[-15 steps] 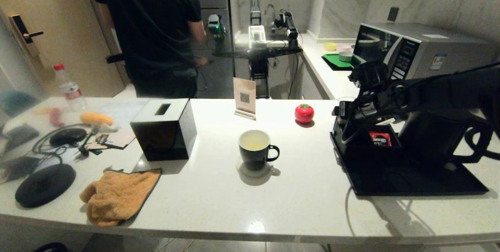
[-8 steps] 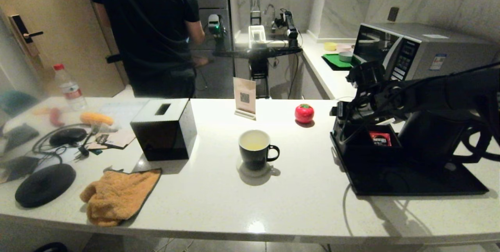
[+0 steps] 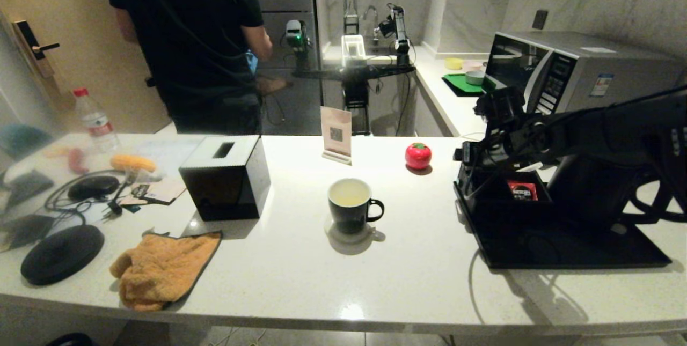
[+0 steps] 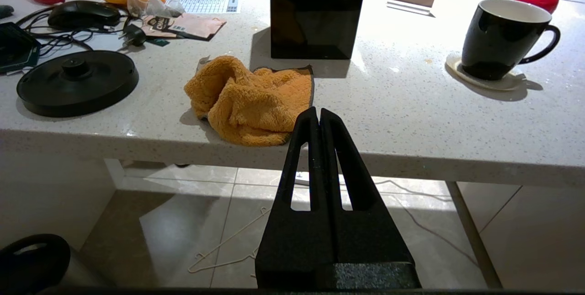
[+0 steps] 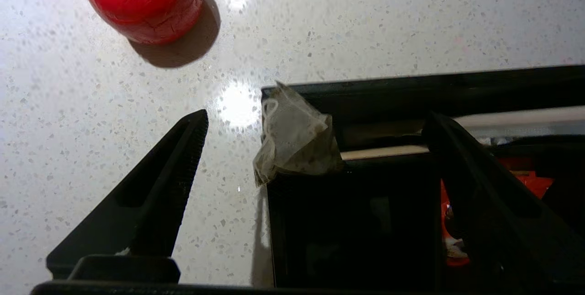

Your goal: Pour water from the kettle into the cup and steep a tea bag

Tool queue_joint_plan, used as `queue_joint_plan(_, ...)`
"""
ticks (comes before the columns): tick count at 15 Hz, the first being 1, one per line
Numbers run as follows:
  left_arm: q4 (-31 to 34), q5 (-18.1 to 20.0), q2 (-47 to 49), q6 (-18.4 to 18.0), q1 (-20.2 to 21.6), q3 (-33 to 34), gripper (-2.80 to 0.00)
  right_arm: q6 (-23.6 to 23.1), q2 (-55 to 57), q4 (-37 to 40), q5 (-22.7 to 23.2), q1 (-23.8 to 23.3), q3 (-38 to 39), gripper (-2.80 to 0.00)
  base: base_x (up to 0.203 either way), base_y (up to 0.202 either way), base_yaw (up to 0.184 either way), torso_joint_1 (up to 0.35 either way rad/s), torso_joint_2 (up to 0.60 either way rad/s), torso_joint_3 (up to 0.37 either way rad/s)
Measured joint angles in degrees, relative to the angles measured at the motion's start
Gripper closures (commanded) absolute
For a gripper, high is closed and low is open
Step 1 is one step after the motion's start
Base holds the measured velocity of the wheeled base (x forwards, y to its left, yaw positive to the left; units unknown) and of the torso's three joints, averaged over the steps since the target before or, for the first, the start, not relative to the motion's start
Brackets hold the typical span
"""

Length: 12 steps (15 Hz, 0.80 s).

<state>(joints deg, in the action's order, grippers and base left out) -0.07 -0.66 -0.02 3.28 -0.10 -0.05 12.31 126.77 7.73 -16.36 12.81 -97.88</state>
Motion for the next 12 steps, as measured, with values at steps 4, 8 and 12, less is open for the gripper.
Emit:
queue_joint_plan(4,0.0,0.0,0.0,0.0,0.0,0.0,0.00,-0.1,0.4,-0.8,-0.1,0.0,0.0,0.00,0.000,0.000,0.000,0.000,0.00,0.000)
queue_joint_plan(8,0.0,0.0,0.0,0.0,0.0,0.0,0.00,-0.2,0.5,-0.8,-0.1,0.4,0.0,0.00,0.000,0.000,0.000,0.000,0.00,0.000)
queue_joint_plan(12,0.0,0.0,0.0,0.0,0.0,0.0,0.00,-0.2,0.5,-0.8,-0.2,0.5,0.1,0.00,0.000,0.000,0.000,0.000,0.00,0.000)
